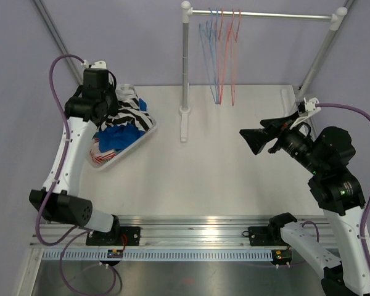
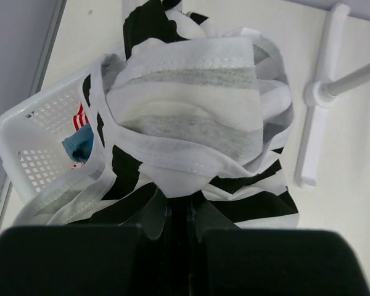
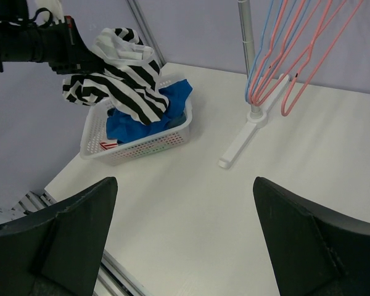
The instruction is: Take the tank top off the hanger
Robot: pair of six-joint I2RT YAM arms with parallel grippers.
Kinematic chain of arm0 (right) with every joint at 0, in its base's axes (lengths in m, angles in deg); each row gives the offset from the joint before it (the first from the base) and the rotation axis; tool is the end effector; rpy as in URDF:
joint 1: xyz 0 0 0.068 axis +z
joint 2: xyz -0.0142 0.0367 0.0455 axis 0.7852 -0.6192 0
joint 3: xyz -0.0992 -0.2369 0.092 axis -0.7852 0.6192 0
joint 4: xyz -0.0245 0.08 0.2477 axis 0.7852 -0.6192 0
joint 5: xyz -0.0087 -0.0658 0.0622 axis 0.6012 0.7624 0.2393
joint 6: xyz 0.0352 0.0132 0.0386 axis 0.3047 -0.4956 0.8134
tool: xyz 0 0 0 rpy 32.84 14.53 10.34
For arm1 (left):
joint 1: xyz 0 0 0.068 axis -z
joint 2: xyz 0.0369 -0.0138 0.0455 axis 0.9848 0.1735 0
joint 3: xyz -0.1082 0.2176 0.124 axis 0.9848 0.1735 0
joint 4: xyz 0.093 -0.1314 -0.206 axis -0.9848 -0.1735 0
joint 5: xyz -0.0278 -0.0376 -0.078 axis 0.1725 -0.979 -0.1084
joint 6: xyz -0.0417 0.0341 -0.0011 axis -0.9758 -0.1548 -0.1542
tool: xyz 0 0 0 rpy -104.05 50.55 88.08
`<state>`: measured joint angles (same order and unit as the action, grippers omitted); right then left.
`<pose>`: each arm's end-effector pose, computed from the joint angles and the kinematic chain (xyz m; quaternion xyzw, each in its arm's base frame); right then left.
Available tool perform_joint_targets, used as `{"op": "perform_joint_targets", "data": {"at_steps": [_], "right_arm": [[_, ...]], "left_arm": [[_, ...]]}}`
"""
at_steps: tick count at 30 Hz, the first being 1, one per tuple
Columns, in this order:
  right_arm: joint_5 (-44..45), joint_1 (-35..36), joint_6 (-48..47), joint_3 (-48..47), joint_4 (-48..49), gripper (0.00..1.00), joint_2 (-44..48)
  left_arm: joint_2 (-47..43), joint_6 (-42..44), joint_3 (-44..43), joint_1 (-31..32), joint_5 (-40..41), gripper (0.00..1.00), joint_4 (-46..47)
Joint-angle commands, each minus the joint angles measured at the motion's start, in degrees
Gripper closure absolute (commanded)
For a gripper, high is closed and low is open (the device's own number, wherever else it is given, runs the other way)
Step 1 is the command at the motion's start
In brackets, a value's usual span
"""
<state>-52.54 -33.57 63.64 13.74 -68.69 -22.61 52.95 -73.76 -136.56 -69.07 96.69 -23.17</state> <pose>0.1101 0.0485 0.4626 -0.1448 0.6992 0.3059 0.6298 0.2839 -0.0451 0.4326 -0.1013 0.8783 0.0122 0.4672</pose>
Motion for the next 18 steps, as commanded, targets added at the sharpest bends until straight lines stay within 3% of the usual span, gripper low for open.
{"op": "perform_joint_targets", "data": {"at_steps": [1,5,12,15,18], "right_arm": [[-2.09,0.19,1.31,0.90,5.14,0.00,-1.20],[-2.35,0.11,1.49,1.96,6.38,0.00,-2.34],[-3.59,0.11,2.19,3.37,7.61,0.01,-2.61],[-3.15,0.19,1.32,2.49,5.94,0.01,-1.91],[-2.80,0.19,0.27,1.35,4.18,0.01,-1.30]], "left_arm": [[6.29,0.15,-0.46,-6.26,-8.06,1.00,1.30],[16.55,-2.05,5.16,-10.93,-5.51,1.00,4.64],[39.23,-2.49,3.59,-13.58,-4.45,1.00,-0.10],[39.19,-2.93,3.85,-13.66,-3.85,1.00,-0.29],[33.74,-3.63,5.52,-14.36,-2.00,1.00,1.74]]}}
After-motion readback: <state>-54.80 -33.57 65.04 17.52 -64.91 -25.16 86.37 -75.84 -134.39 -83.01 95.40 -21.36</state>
